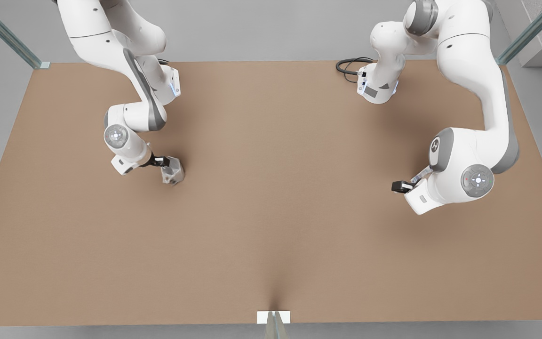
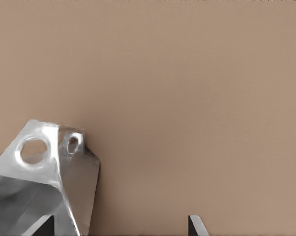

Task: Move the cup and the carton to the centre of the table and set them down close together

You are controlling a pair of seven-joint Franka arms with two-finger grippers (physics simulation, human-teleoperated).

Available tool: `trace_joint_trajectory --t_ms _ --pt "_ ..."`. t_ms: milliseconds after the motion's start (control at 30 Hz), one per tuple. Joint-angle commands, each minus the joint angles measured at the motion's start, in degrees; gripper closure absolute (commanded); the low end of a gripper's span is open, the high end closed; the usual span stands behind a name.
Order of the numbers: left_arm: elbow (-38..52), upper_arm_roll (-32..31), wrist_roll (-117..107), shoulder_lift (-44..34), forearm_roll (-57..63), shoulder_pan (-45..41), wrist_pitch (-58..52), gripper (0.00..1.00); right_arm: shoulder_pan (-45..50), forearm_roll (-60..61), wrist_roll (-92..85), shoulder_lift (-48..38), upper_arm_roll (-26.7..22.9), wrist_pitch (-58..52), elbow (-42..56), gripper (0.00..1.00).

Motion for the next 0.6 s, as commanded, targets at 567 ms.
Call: trace_joint_trajectory --t_ms 567 --pt "0.00 0.79 -1.23 0.26 -0.08 0.09 -0.09 0.00 0.32 -0.35 -1.22 6.37 0.09 3.75 0.35 0.26"
